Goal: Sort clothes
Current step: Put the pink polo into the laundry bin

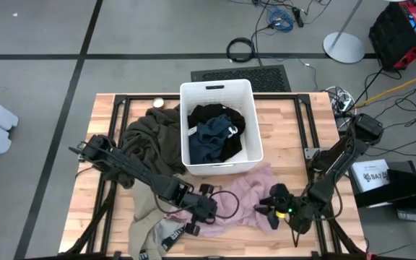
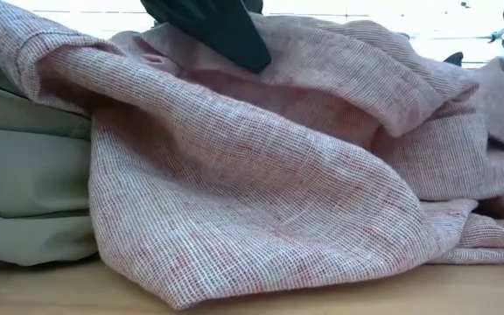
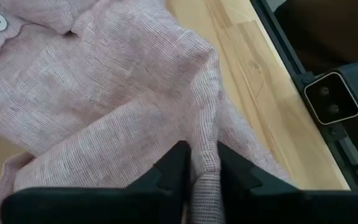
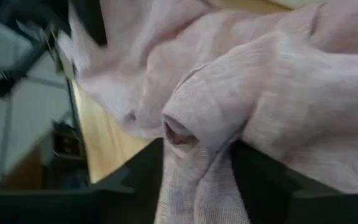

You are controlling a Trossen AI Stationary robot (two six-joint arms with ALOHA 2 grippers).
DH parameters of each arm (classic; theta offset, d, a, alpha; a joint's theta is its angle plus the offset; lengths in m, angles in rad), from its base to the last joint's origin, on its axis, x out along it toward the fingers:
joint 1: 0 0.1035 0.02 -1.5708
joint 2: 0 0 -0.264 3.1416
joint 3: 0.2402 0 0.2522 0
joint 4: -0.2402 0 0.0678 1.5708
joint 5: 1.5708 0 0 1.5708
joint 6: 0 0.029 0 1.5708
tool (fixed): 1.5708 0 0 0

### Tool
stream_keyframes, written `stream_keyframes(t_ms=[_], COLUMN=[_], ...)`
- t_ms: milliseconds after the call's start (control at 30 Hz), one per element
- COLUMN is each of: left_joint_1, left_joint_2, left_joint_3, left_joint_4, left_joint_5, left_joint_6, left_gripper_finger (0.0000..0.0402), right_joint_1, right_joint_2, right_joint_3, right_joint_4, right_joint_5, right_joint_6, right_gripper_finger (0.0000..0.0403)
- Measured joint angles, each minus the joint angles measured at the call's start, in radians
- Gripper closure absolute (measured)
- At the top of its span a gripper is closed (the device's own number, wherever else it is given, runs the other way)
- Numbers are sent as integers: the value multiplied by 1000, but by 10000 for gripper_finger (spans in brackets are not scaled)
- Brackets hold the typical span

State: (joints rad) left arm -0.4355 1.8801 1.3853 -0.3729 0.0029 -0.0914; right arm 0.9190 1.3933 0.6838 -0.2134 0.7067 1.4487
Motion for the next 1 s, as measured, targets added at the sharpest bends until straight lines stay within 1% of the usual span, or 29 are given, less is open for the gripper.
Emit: stream_keyframes(t_ms=[100,167,233,300,400,467,533,633,733,833,1000], left_joint_1=[-2,-3,-3,-4,-3,-3,-3,-3,-3,-3,-3], left_joint_2=[0,0,0,0,0,0,0,0,0,0,0], left_joint_3=[0,0,0,0,0,0,0,0,0,0,0], left_joint_4=[-1,-1,-2,-2,-3,-3,-3,-2,-3,1,52], left_joint_5=[0,-2,-3,-4,-4,-4,-5,-5,0,24,27], left_joint_6=[0,-4,-8,-7,-7,-8,-8,-8,-8,-8,-8], left_gripper_finger=[298,281,268,259,254,254,253,253,253,253,253], right_joint_1=[-18,-30,-46,-61,-78,-93,-111,-150,-182,-201,-207], right_joint_2=[45,81,116,151,207,242,274,285,283,282,284], right_joint_3=[0,0,1,10,25,38,54,93,129,151,165], right_joint_4=[31,56,83,88,89,89,80,31,-11,10,141], right_joint_5=[-52,-122,-197,-263,-352,-389,-422,-501,-529,-539,-539], right_joint_6=[-106,-178,-215,-220,-256,-264,-257,-218,-73,64,61], right_gripper_finger=[176,150,133,126,127,132,138,150,162,171,174])
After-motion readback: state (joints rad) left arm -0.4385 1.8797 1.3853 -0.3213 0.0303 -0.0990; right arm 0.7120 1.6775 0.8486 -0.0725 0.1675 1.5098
